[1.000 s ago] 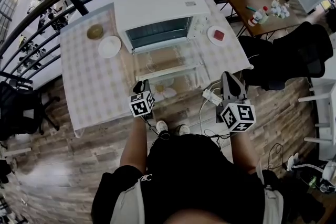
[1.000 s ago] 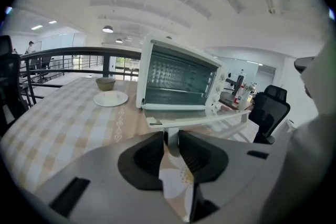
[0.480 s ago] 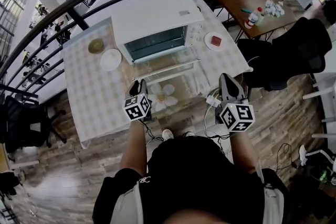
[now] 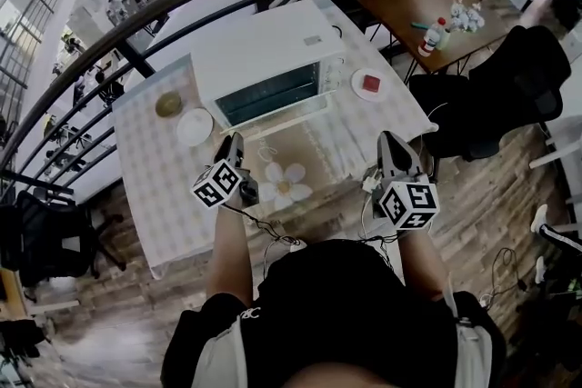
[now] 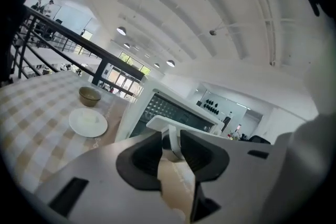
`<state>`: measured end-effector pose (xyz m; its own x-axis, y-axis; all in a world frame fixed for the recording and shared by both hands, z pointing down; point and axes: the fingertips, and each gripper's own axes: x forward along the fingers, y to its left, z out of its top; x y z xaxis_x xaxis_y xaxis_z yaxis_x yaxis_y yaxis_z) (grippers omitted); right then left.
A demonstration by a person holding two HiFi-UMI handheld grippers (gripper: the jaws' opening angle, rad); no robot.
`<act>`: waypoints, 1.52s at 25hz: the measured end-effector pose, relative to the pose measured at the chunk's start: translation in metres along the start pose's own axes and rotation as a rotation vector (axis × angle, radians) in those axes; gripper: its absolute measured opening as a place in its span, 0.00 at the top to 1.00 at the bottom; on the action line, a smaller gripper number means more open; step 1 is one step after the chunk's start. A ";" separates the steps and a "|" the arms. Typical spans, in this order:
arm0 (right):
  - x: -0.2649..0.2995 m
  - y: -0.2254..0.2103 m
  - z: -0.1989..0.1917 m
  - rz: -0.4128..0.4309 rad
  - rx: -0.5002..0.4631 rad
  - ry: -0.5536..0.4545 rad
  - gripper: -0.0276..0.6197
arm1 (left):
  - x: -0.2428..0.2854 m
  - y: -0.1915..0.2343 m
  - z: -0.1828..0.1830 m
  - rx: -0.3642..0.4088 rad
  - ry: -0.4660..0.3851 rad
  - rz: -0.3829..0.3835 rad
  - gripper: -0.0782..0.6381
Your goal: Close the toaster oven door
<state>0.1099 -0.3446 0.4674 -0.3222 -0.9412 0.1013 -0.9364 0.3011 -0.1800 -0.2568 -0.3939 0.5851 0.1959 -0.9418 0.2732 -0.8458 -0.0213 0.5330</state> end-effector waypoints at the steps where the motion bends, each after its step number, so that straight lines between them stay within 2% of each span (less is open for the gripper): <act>1: 0.001 -0.001 0.001 -0.004 0.001 -0.002 0.97 | 0.003 0.001 0.005 -0.022 -0.006 -0.007 0.72; 8: 0.004 -0.009 0.007 -0.034 0.001 -0.021 0.97 | 0.030 0.003 0.038 -0.191 -0.053 -0.072 0.72; 14: 0.003 -0.017 0.012 -0.053 -0.005 -0.029 0.97 | 0.044 0.010 0.054 -0.320 -0.083 -0.095 0.72; 19: 0.000 -0.018 0.014 -0.053 -0.012 -0.029 0.97 | 0.048 0.017 0.058 -0.470 -0.143 -0.084 0.72; 22: -0.002 -0.015 0.017 -0.043 -0.034 -0.039 0.97 | 0.039 0.020 0.059 -0.499 -0.192 -0.051 0.73; 24: -0.003 -0.012 0.021 -0.033 -0.047 -0.048 0.97 | 0.027 0.017 0.061 -0.464 -0.212 -0.029 0.78; 28: 0.000 -0.001 0.026 0.014 -0.054 -0.063 0.97 | -0.005 -0.003 0.080 -0.284 -0.238 -0.008 0.83; 30: 0.003 0.007 0.027 0.047 -0.051 -0.070 0.97 | -0.024 -0.022 0.092 -0.164 -0.261 -0.004 0.85; 35: 0.014 0.033 0.031 0.146 -0.033 -0.096 0.97 | -0.076 -0.076 0.110 0.224 -0.302 0.061 0.85; 38: 0.021 0.051 0.033 0.204 -0.057 -0.095 0.97 | -0.102 -0.100 0.107 0.357 -0.304 0.104 0.85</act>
<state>0.0598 -0.3543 0.4284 -0.4933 -0.8695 -0.0249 -0.8606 0.4920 -0.1315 -0.2451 -0.3314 0.4183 -0.0077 -0.9993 0.0358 -0.9812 0.0145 0.1925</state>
